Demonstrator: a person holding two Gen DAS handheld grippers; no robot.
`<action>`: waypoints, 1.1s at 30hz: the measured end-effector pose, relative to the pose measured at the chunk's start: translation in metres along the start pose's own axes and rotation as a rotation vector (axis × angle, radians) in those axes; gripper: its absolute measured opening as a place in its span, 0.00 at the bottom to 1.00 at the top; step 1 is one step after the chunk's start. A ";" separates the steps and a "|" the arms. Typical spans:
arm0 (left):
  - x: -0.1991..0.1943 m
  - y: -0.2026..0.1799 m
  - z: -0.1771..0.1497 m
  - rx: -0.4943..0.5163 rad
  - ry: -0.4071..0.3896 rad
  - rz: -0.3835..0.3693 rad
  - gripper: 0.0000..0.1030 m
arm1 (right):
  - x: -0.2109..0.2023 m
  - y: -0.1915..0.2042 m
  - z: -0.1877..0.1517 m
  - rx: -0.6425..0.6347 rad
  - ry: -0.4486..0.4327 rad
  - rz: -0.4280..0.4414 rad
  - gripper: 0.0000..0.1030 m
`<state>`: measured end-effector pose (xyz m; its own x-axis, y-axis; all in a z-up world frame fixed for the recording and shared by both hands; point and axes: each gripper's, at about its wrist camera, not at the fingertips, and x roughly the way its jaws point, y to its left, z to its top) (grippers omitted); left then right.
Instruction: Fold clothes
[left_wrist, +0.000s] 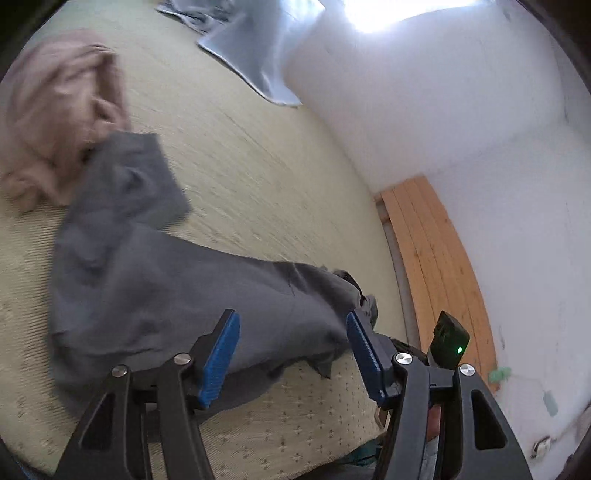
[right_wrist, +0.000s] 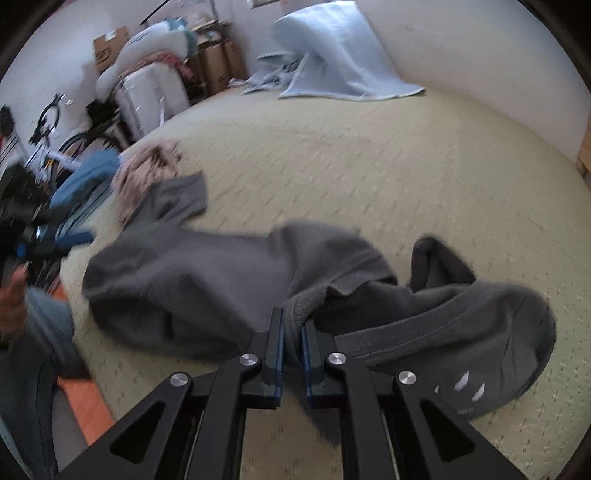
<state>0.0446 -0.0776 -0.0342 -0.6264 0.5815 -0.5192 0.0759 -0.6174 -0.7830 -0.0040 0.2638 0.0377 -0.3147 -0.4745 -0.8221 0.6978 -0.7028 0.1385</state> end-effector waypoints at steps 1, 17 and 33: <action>0.009 -0.007 0.001 0.025 0.012 0.001 0.63 | 0.000 0.000 -0.007 -0.010 0.017 0.010 0.06; 0.102 -0.082 0.011 0.350 0.044 0.041 0.63 | 0.013 0.026 -0.081 -0.212 0.316 0.137 0.12; 0.097 -0.066 0.001 0.321 0.087 0.056 0.63 | -0.066 0.027 -0.024 -0.153 -0.080 0.121 0.50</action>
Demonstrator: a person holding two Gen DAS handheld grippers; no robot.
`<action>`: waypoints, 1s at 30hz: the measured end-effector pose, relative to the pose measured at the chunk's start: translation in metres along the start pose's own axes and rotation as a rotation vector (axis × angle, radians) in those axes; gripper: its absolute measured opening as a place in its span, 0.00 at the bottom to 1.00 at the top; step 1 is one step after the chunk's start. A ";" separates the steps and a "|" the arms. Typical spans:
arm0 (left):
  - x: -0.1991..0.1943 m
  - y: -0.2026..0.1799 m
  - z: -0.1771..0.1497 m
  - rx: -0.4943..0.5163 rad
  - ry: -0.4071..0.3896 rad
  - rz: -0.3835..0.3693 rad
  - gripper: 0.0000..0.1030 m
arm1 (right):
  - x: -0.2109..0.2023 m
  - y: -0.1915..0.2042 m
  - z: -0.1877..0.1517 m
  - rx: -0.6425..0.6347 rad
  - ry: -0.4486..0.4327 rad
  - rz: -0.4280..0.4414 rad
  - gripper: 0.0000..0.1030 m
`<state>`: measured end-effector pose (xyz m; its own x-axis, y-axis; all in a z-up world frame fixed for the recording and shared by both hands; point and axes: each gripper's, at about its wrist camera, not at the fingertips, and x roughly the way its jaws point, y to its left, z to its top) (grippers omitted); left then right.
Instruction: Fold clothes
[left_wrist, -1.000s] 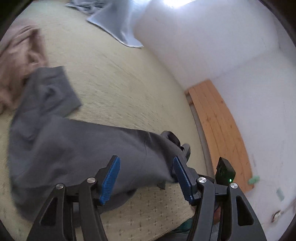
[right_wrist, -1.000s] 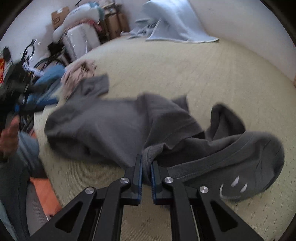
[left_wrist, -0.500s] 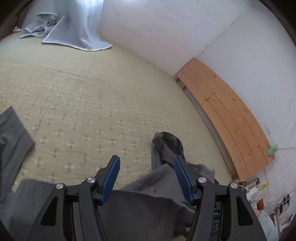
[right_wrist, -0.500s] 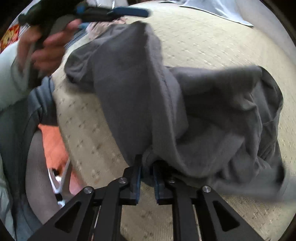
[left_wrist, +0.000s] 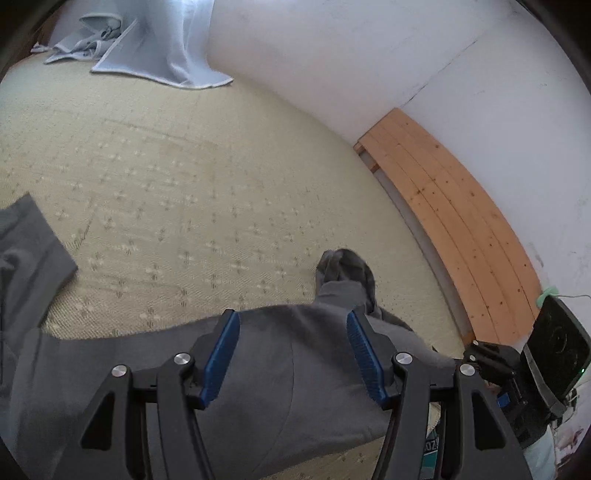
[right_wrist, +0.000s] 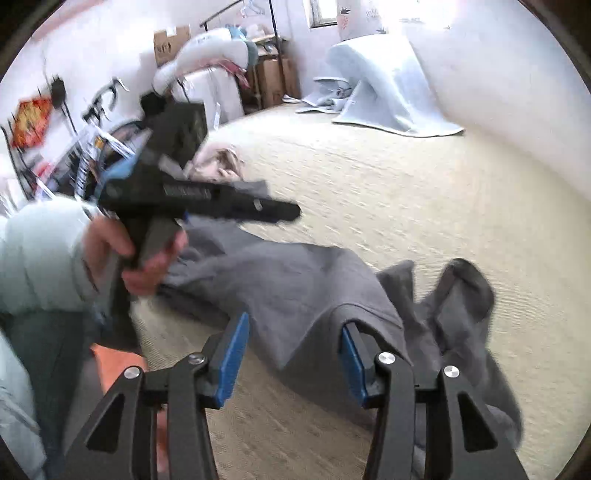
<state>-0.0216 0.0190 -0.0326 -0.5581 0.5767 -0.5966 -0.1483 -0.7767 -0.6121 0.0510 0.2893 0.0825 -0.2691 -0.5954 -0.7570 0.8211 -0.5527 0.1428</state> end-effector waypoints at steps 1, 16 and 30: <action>0.002 -0.002 -0.002 0.007 0.013 -0.012 0.63 | 0.002 0.000 0.000 0.004 0.006 0.026 0.50; 0.041 -0.023 -0.037 0.117 0.202 -0.021 0.63 | 0.007 -0.013 -0.036 -0.010 0.232 0.092 0.49; 0.042 -0.023 -0.057 0.166 0.218 0.003 0.63 | 0.015 -0.075 -0.007 0.179 0.041 -0.181 0.51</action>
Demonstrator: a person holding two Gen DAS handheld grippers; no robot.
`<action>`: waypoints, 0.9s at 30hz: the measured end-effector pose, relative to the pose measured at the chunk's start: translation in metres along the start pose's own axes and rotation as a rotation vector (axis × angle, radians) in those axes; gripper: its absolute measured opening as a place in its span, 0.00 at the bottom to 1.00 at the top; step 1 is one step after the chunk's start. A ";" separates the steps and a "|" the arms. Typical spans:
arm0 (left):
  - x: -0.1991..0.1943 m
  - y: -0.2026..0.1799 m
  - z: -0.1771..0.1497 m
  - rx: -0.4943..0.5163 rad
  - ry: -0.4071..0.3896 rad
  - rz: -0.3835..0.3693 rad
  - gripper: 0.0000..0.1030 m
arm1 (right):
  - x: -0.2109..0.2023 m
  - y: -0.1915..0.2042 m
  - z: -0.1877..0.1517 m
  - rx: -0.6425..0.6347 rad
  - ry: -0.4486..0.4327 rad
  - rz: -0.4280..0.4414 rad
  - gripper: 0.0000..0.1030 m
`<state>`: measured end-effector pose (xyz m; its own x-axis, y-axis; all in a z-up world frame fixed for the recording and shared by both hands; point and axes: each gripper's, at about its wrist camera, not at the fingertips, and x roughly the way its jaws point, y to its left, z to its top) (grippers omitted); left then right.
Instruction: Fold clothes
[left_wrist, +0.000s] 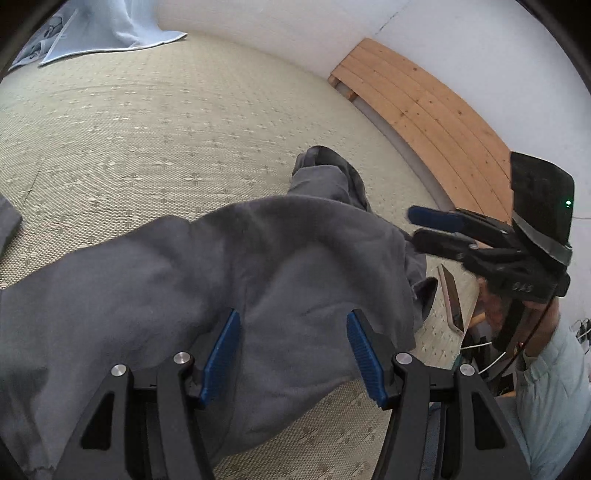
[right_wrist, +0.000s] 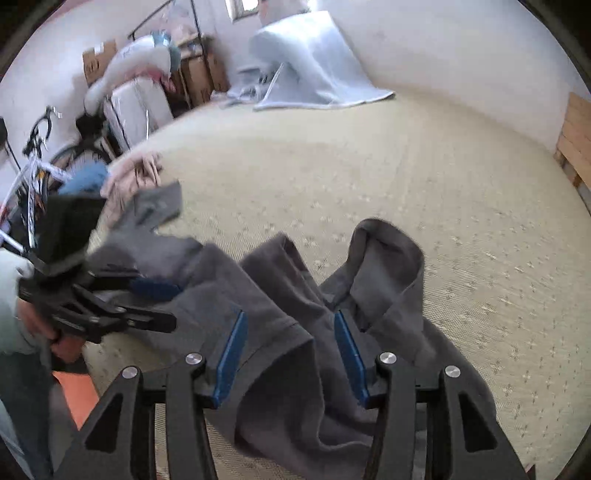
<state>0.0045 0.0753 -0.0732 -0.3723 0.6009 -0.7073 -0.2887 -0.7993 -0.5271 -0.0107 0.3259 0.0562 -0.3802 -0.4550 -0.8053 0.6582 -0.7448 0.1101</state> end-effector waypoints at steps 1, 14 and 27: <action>0.000 0.001 0.000 -0.003 0.001 -0.004 0.63 | 0.002 0.003 0.003 -0.019 0.007 -0.004 0.51; -0.003 0.005 -0.011 -0.009 0.014 -0.033 0.63 | 0.032 0.077 0.046 -0.222 -0.061 -0.003 0.50; -0.020 0.016 -0.020 -0.027 0.028 -0.067 0.63 | 0.091 0.096 0.051 -0.285 0.087 -0.032 0.49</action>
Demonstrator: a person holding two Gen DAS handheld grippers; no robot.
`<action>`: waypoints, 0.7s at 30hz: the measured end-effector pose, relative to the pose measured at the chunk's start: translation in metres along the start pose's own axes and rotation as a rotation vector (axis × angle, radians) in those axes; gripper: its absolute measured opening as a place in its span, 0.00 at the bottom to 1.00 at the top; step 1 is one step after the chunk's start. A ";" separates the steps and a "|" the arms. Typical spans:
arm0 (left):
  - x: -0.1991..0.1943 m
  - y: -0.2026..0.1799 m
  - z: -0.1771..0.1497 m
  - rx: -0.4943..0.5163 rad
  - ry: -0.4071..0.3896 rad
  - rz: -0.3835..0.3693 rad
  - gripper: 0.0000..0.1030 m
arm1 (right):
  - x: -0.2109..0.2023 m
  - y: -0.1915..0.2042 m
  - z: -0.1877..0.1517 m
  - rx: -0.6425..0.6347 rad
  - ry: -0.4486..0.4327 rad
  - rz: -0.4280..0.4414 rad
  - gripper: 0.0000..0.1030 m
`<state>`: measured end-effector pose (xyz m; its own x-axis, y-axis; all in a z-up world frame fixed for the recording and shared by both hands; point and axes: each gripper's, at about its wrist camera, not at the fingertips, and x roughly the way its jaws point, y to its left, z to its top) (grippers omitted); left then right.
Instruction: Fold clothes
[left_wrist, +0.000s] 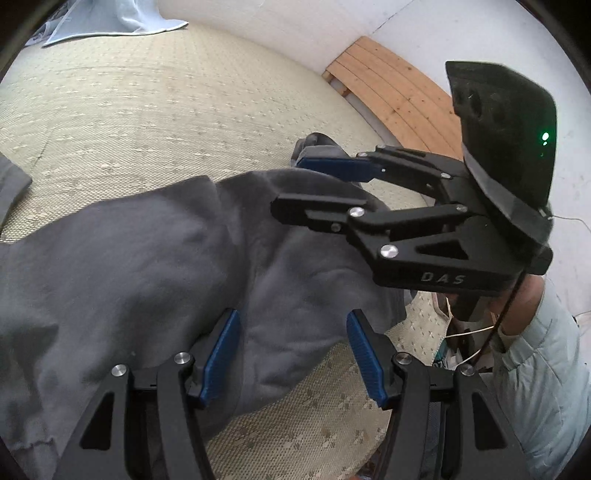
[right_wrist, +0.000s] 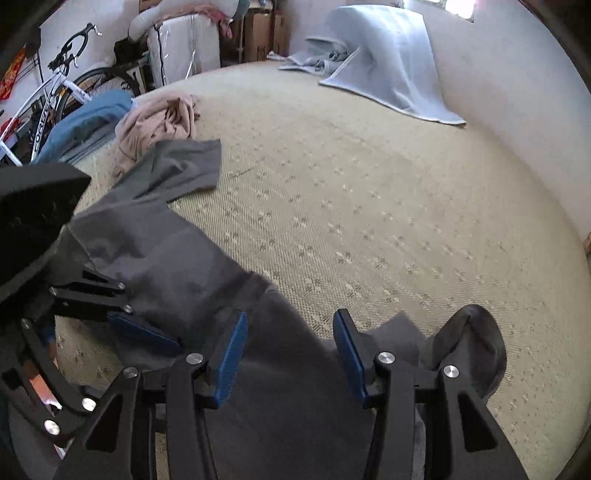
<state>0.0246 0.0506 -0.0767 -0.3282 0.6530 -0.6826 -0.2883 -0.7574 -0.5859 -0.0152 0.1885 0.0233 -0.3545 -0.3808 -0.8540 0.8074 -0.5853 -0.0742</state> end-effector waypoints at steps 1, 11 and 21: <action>-0.002 0.001 0.001 -0.004 -0.002 -0.001 0.63 | 0.002 0.001 0.000 -0.006 0.008 0.001 0.45; -0.044 -0.014 0.011 0.152 -0.124 0.133 0.63 | -0.007 0.007 -0.007 -0.031 0.022 -0.001 0.13; -0.038 -0.062 -0.006 0.564 -0.282 0.435 0.63 | -0.031 0.024 -0.020 -0.113 -0.023 0.018 0.04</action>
<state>0.0607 0.0722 -0.0171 -0.7126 0.3307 -0.6187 -0.4712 -0.8790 0.0729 0.0243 0.2008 0.0377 -0.3490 -0.4078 -0.8438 0.8616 -0.4938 -0.1177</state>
